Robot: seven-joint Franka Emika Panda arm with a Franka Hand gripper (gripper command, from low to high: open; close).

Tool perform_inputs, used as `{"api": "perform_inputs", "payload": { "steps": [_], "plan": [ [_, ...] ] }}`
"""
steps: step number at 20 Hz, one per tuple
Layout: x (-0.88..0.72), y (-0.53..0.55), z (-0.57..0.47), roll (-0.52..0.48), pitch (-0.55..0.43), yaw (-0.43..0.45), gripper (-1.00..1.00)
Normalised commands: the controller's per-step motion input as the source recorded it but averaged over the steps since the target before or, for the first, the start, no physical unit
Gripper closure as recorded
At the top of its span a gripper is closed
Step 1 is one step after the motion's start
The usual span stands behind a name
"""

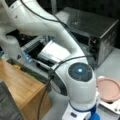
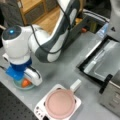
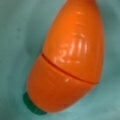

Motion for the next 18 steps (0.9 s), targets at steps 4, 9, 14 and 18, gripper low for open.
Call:
{"api": "perform_inputs", "payload": {
  "steps": [4, 9, 14, 18],
  "plan": [
    [0.23, -0.18, 0.13, 0.147, 0.118, 0.08, -1.0],
    [0.24, -0.2, 0.08, 0.165, 0.116, 0.096, -1.0],
    [0.3, -0.23, -0.02, 0.184, 0.076, 0.089, -1.0],
    [0.3, -0.22, 0.02, 0.198, 0.037, 0.085, -1.0]
  ]
}}
